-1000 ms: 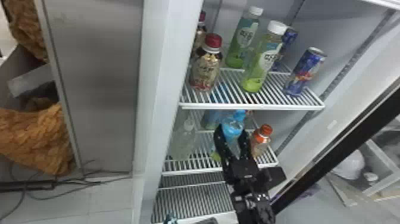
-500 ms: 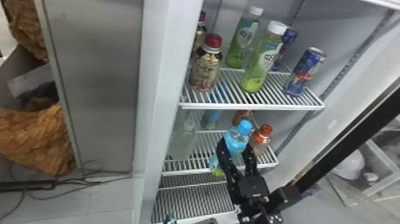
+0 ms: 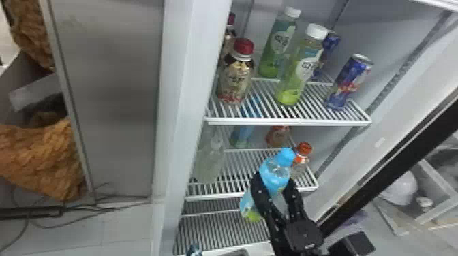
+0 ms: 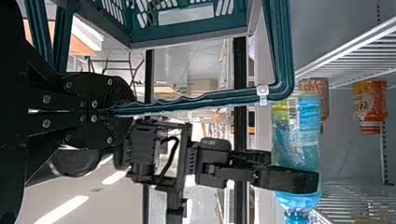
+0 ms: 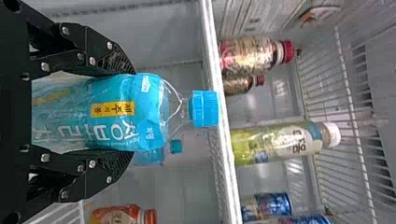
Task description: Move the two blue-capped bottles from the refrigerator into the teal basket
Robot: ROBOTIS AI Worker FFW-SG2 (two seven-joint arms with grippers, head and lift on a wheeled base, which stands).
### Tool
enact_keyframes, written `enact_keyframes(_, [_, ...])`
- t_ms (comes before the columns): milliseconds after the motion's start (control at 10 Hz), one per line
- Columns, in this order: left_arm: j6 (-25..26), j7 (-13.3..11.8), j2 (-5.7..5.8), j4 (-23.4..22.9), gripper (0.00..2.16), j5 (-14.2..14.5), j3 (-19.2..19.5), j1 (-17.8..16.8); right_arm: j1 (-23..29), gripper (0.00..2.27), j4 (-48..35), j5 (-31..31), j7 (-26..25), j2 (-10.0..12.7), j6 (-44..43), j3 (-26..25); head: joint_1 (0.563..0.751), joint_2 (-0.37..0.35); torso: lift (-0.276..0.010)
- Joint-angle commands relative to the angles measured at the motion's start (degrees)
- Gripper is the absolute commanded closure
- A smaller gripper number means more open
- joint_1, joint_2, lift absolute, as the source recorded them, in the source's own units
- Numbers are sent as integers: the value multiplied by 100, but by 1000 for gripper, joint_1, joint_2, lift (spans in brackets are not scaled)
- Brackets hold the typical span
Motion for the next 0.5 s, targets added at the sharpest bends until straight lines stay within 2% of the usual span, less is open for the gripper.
enact_keyframes(0, [5, 0, 0, 0, 1136, -1, -4, 0, 319, 631, -340, -12, 63, 4, 219, -18, 695, -350, -139])
enact_keyframes(400, [33, -9, 9, 0, 1136, -18, -13, 14, 797, 631, -874, 67, 520, 4, 852, -220, 695, -350, -139])
